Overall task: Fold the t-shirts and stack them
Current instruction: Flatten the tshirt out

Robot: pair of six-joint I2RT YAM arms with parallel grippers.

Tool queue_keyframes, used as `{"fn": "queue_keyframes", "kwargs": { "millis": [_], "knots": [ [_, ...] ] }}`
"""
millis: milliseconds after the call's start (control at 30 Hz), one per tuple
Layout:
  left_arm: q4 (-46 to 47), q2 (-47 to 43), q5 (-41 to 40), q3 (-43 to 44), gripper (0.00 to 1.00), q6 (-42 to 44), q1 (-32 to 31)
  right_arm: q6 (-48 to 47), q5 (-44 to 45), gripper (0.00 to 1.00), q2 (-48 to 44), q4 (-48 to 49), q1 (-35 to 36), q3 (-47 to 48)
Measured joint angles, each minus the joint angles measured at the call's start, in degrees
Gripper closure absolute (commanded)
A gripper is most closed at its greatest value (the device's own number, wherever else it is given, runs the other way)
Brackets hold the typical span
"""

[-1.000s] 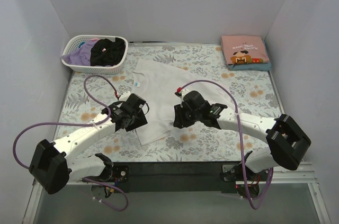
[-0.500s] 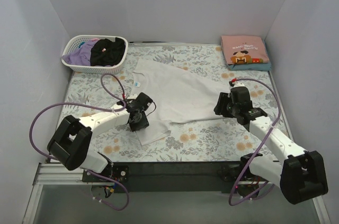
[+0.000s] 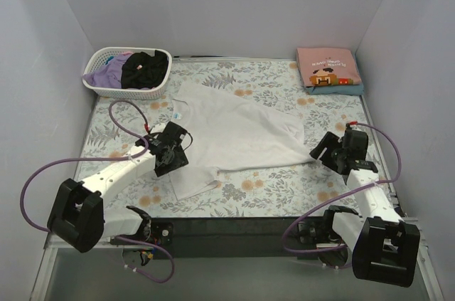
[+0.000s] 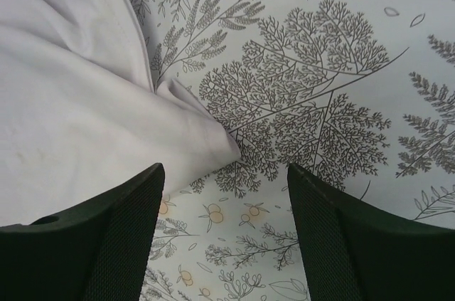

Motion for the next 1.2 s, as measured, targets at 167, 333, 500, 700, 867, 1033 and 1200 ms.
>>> {"fn": "queue_keyframes", "kwargs": {
  "millis": [167,333,500,700,867,1033,1200],
  "knots": [
    [4.7,-2.8,-3.2,3.8,0.36,5.7,0.0,1.4,-7.6,0.29,-0.2,1.8,-3.0,-4.5],
    [12.6,-5.7,-9.2,3.7,0.36,12.5,0.0,3.5,-13.5,0.37,0.4,9.1,-3.3,-8.2],
    [16.7,-6.4,-11.0,0.8,0.36,14.2,0.1,4.5,-16.0,0.76,4.5,15.7,-3.3,-9.2],
    [18.2,-6.4,-12.9,0.6,0.36,15.7,0.1,4.6,-19.8,0.99,8.8,16.1,-1.2,-7.4],
    [18.3,-6.4,-13.2,0.6,0.36,16.5,0.1,3.6,-15.5,0.97,12.5,8.8,7.8,9.3],
    [18.4,-6.4,-13.2,0.6,0.36,16.7,0.1,2.5,-12.4,0.72,23.2,8.8,13.1,24.2],
    [19.1,-6.4,-12.8,0.6,0.36,17.1,0.1,0.2,-11.9,0.5,33.5,4.8,14.6,30.2]
  ]
}}
